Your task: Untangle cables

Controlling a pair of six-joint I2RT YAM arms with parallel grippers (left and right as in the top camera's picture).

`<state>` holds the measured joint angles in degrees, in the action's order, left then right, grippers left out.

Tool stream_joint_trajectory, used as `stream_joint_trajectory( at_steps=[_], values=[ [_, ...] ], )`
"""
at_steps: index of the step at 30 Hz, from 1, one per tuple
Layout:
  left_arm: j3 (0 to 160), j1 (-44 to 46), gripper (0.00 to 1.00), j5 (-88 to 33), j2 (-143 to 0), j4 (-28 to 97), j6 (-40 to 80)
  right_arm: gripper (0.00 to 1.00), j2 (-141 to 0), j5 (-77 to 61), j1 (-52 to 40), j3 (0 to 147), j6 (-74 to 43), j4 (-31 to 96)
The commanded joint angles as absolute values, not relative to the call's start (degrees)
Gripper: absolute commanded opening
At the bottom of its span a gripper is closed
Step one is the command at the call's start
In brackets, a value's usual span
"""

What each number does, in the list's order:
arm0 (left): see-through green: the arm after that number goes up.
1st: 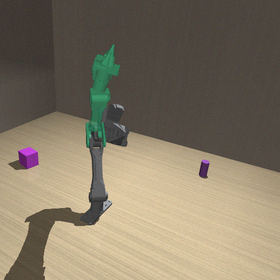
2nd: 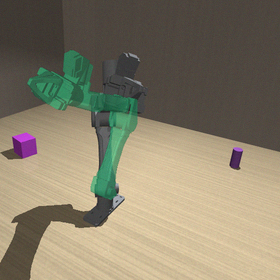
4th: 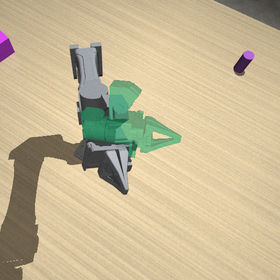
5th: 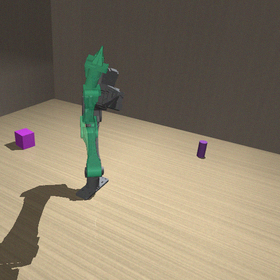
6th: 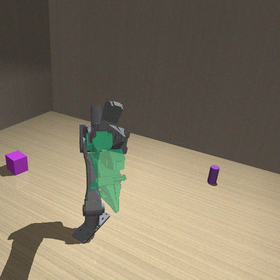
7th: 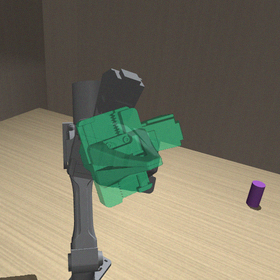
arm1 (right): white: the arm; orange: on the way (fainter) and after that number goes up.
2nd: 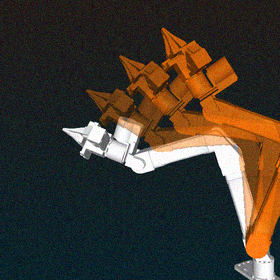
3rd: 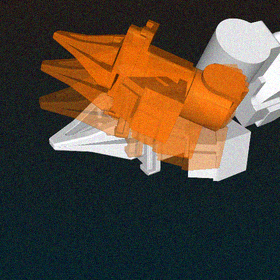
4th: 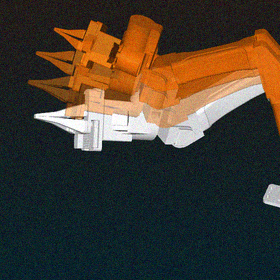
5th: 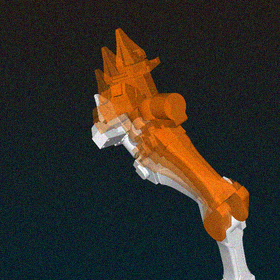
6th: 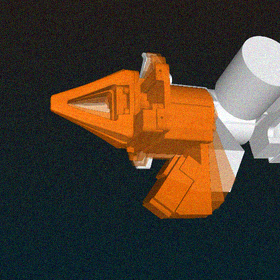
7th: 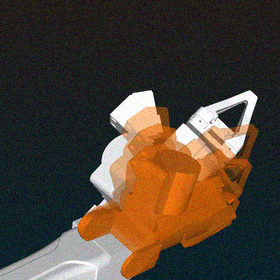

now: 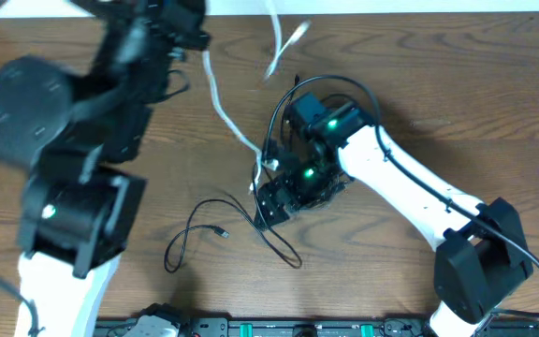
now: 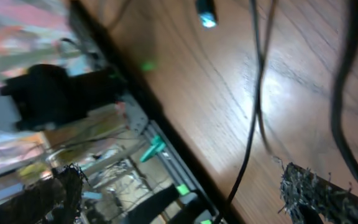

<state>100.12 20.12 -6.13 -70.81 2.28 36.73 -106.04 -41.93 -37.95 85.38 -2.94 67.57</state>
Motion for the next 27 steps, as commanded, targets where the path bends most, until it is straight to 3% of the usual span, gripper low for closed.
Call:
stream_joint_trajectory(
  at_steps=[1,8,18,21,27],
  values=[
    [102.00,16.95,0.07,-6.83,-68.05,2.61,38.26,0.99,-106.08,-28.40,-39.03,84.60,-12.08,67.05],
    [102.00,7.11,0.08,-6.85,-64.25,9.30,39.55,0.99,-106.08,-8.93,-37.17,84.58,-23.70,68.25],
    [101.97,-6.57,0.07,1.96,-61.28,28.38,40.53,0.99,-106.08,5.45,-26.06,84.58,-26.85,74.43],
    [101.97,-7.31,0.08,-2.13,-61.98,31.27,41.63,0.99,-106.08,-4.29,-23.18,84.58,-18.59,73.71],
    [101.97,-7.31,0.07,-12.84,-64.93,31.00,41.30,0.99,-106.08,-47.64,-23.44,84.58,7.90,70.76]
  ],
)
